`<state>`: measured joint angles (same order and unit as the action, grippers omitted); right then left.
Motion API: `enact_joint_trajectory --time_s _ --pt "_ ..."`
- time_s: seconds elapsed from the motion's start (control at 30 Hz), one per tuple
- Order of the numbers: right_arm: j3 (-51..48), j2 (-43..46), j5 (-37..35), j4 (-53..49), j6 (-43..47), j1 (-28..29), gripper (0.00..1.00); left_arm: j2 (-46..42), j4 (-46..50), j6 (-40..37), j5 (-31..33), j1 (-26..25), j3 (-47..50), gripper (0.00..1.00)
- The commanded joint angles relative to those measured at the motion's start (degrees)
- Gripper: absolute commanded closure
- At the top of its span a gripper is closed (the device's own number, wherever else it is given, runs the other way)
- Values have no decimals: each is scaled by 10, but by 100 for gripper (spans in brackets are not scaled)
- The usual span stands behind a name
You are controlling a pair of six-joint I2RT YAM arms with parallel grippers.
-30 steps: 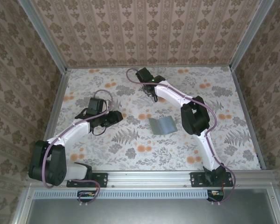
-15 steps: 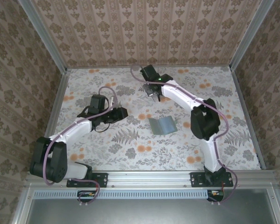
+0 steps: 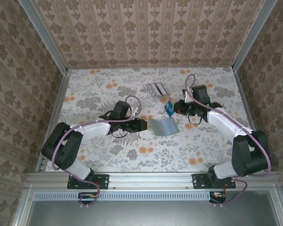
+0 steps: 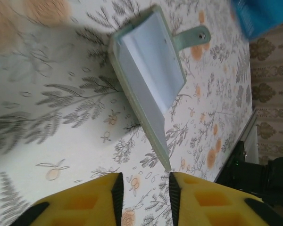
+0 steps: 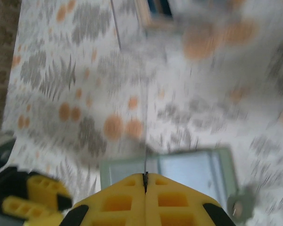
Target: Put the credit cards into the card holder
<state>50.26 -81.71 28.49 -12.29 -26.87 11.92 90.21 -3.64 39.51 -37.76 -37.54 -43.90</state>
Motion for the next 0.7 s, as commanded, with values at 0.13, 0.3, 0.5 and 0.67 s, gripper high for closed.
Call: enact_joint_trajectory --time_s 0.13,0.3,0.5,0.67 --pt "-139 47 155 61 -37 -51 100 43 -42 19 -12 -23 -28 75" --pt "-166 25 189 84 -21 -60 100 62 -16 19 27 -21 -41 83" --pt "-180 -12 207 118 -26 -60 100 86 -2 22 52 -15 -41 95" --pt "-204 -10 180 128 -27 -61 100 90 28 12 69 -6 -39 98"
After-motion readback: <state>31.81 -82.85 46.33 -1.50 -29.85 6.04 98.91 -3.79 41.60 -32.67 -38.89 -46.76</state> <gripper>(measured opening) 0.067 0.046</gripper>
